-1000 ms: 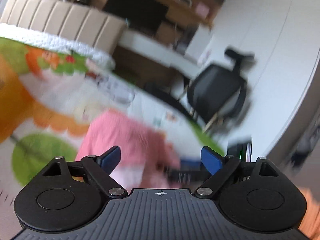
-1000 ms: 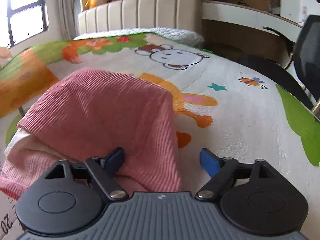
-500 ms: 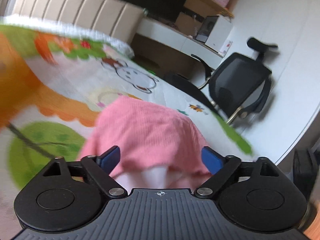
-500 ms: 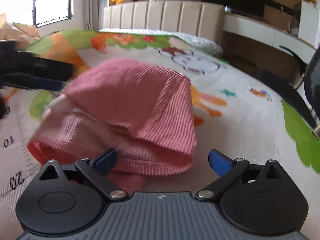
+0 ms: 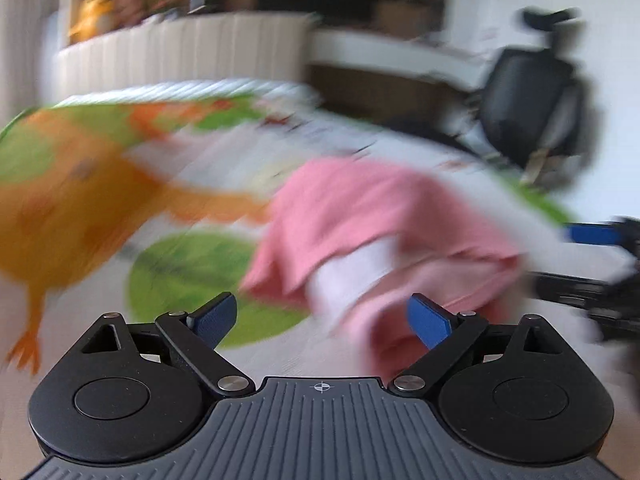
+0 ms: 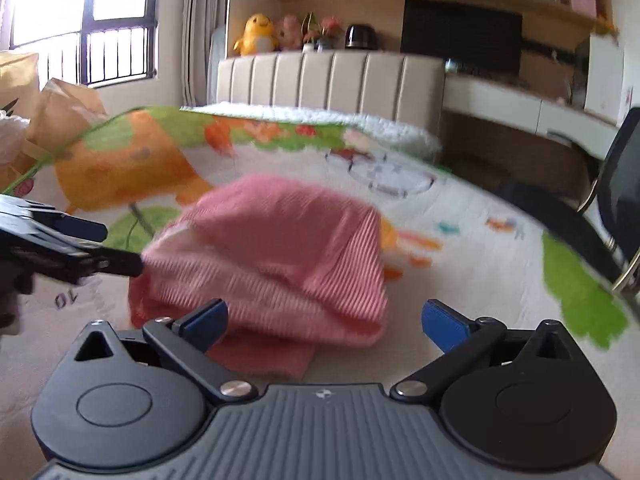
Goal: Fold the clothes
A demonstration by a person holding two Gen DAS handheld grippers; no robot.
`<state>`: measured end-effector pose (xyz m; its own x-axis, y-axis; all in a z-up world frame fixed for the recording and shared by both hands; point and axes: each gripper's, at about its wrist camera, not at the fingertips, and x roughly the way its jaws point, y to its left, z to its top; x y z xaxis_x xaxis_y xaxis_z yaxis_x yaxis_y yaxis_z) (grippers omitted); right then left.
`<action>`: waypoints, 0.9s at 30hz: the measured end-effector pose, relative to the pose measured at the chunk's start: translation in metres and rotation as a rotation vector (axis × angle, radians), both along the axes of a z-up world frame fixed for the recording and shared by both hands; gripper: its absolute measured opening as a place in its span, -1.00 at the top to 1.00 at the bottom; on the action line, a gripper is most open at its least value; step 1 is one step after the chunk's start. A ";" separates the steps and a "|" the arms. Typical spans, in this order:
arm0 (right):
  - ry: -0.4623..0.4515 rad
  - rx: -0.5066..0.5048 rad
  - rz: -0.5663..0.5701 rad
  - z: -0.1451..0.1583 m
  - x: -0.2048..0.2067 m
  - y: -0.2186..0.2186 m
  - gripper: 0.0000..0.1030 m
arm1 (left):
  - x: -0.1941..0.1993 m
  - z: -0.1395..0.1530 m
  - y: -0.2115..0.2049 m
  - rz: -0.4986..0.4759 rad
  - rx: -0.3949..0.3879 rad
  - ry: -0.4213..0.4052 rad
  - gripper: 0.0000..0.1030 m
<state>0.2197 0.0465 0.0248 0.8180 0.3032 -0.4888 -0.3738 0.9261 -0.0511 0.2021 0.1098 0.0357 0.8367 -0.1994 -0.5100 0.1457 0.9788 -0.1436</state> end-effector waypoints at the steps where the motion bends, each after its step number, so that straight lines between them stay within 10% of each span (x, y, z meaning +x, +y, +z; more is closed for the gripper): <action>1: -0.010 0.002 -0.018 0.004 0.007 0.001 -1.00 | 0.001 0.009 0.001 -0.036 -0.057 -0.038 -0.89; 4: 0.012 0.026 -0.076 0.005 0.040 0.008 -1.00 | 0.020 0.022 0.008 -0.116 -0.260 -0.114 -0.90; 7: 0.096 -0.014 -0.126 -0.008 0.080 0.021 -1.00 | 0.059 -0.002 0.017 -0.122 -0.438 -0.001 -0.92; 11: 0.212 -0.066 -0.190 -0.039 0.109 0.031 -1.00 | 0.079 -0.042 0.025 -0.017 -0.439 0.110 -0.92; 20: 0.121 -0.092 -0.188 -0.035 0.082 0.030 -1.00 | 0.033 -0.028 0.011 0.172 -0.220 0.052 -0.93; 27: 0.072 -0.058 -0.009 -0.035 -0.003 0.015 -1.00 | -0.051 -0.053 -0.022 0.252 -0.003 0.163 -1.00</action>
